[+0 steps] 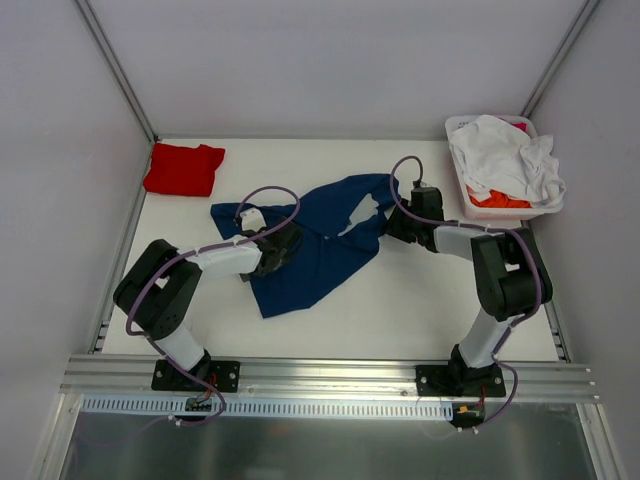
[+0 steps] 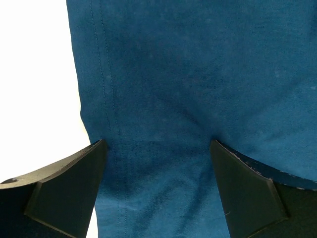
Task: Fold and stack the t-shirts
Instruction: Flatten the tshirt out
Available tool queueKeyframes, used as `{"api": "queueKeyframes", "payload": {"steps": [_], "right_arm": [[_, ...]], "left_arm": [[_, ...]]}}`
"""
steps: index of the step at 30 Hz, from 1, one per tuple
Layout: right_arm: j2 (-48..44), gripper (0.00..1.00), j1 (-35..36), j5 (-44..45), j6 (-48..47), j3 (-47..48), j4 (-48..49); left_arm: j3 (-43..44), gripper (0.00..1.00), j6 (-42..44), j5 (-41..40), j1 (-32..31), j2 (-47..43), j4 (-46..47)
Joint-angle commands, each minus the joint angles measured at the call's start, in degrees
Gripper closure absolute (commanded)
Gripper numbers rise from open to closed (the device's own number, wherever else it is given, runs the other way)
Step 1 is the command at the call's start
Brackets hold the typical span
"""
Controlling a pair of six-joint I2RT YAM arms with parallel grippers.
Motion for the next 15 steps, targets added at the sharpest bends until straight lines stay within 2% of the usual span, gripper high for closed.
{"api": "queueKeyframes", "payload": {"steps": [1,5,7,11,12,15], "right_arm": [[2.34,0.65,-0.78,-2.08,-0.05,1.29,0.45],[3.05,0.66,-0.96,-2.70,-0.14,1.55,0.97],[3.40,0.73,-0.96,-2.97,-0.23,1.64,1.15],[4.02,0.76,-0.96,-3.41,-0.14,1.47,1.50],[4.02,0.85,-1.05,-3.41,-0.14,1.38,1.59],[3.58,1.00,-0.96,-3.32,-0.14,0.85,1.59]], "left_arm": [[-0.25,0.14,-0.49,0.86,-0.58,2.84,-2.63],[-0.25,0.14,-0.67,0.86,-0.67,3.28,-2.54],[-0.25,0.14,-0.67,0.95,-0.85,3.54,-2.63],[-0.34,0.14,-0.84,0.86,-1.11,3.63,-2.54],[-0.43,0.14,-0.85,0.77,-1.11,3.54,-2.63],[-0.60,0.14,-1.02,0.77,-1.20,3.45,-2.54]]}}
